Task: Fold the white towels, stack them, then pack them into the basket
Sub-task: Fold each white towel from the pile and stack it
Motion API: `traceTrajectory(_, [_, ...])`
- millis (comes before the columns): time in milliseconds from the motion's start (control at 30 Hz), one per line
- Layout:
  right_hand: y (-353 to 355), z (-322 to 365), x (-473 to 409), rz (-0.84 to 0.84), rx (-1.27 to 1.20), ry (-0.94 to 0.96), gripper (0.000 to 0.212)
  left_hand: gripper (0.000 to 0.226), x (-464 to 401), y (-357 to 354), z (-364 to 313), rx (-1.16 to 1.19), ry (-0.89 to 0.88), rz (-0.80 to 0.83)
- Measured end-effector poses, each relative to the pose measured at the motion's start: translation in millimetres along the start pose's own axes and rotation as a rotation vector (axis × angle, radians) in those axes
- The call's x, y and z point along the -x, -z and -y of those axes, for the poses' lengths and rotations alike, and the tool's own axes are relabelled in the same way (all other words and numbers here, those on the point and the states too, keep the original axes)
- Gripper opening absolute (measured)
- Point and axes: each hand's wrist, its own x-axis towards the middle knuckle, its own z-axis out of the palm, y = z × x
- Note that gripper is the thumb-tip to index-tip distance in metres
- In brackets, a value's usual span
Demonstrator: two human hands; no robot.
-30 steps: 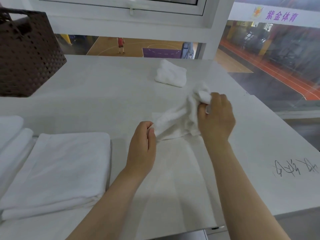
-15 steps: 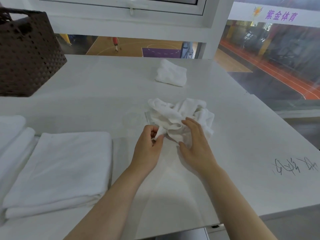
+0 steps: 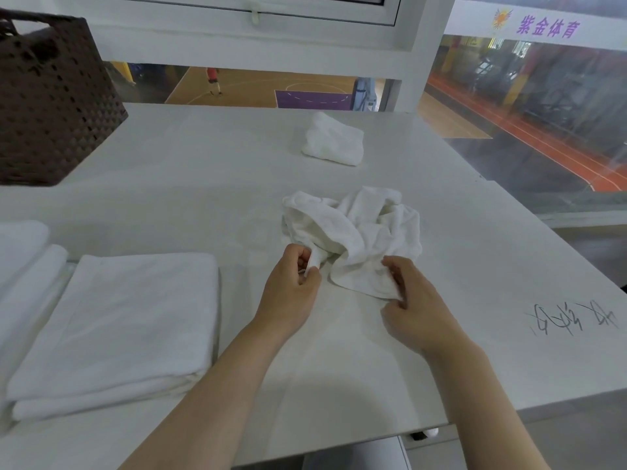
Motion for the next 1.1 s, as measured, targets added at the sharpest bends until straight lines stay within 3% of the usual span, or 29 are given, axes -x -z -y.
traceTrajectory(67, [3.4,-6.5,4.8,-0.012,0.039,-0.029,0.057,0.008,0.2,0.0,0.1,-0.007,-0.008,0.003])
traceTrajectory(233, [0.5,-11.2,-0.7,-0.213,0.342,0.133,0.009,0.005,1.3,-0.4,-1.1,-0.008,-0.019,0.034])
traceTrajectory(300, [-4.7,4.0,-3.5,-0.222,0.266,0.069,0.013,0.005,2.6,-0.2,-2.8,-0.015,-0.032,0.055])
traceTrajectory(400, [-18.4,33.0,-12.2,-0.139,-0.077,-0.127,0.029,0.007,4.0,0.3,-4.5,-0.021,-0.050,0.062])
traceTrajectory(533, [-38.1,69.4,-24.8,-0.118,-1.140,-0.333,0.017,0.008,2.6,0.0,-3.3,-0.009,-0.069,0.030])
traceTrajectory(600, [-45.1,75.2,-27.4,-0.150,-1.320,-0.368,0.017,0.008,0.9,0.2,-1.6,-0.001,-0.080,0.008])
traceTrajectory(800, [-49.5,67.3,-26.2,-0.278,-1.199,-0.327,0.015,0.008,2.0,-1.3,-5.0,-0.012,-0.193,0.015])
traceTrajectory(1100, [-45.7,67.7,-25.5,-0.203,-1.247,-0.300,0.007,0.005,-0.1,-0.8,0.7,-0.128,-0.239,0.006])
